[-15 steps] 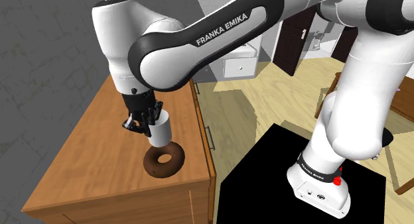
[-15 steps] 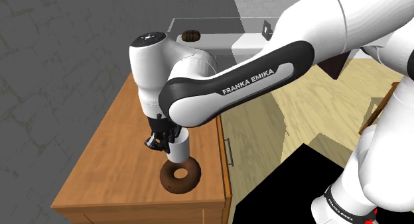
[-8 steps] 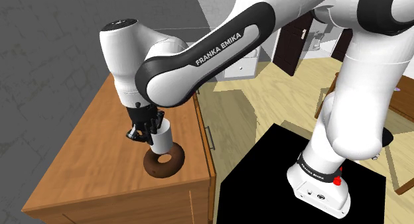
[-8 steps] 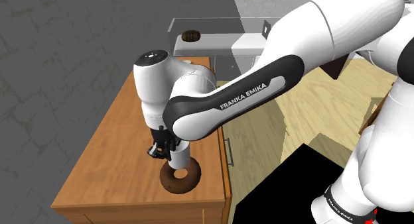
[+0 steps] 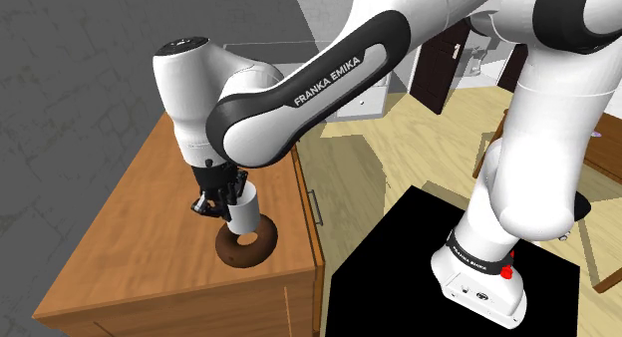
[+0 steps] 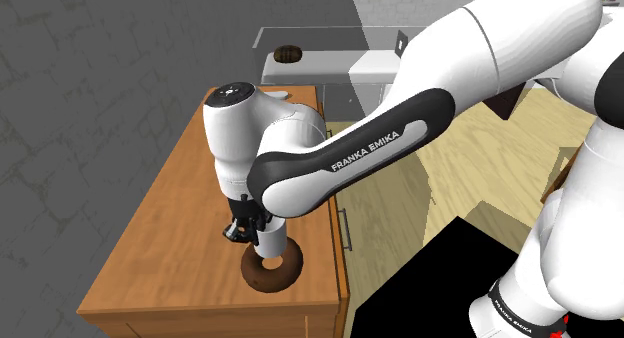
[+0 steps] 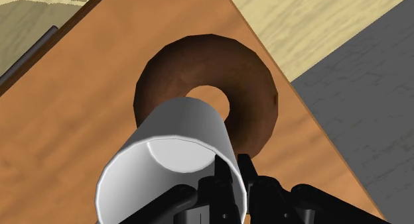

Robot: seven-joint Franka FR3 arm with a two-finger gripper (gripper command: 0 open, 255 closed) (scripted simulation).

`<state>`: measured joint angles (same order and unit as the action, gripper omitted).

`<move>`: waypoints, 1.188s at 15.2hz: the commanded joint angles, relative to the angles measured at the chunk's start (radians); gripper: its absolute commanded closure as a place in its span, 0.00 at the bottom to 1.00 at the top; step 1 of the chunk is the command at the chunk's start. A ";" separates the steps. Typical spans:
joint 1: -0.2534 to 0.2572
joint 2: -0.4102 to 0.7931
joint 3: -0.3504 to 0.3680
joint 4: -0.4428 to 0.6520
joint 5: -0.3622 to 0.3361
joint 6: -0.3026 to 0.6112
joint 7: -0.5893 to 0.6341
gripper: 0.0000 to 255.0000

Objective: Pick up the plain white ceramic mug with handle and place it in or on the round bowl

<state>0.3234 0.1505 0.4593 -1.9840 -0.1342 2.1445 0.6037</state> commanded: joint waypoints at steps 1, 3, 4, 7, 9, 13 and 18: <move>0.000 0.000 0.000 0.000 0.000 0.000 0.000 1.00; 0.000 0.000 0.000 0.000 0.000 0.000 0.000 0.00; 0.000 0.000 0.000 0.000 0.000 0.000 0.000 0.00; 0.000 0.000 0.000 0.000 0.000 0.000 0.000 0.00; -0.002 -0.030 0.004 0.034 0.019 -0.060 -0.013 0.00; -0.003 -0.052 0.006 0.070 0.033 -0.115 -0.022 0.00; -0.003 -0.052 0.006 0.070 0.033 -0.115 -0.022 0.00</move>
<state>0.3200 0.0988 0.4656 -1.9140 -0.1010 2.0297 0.5815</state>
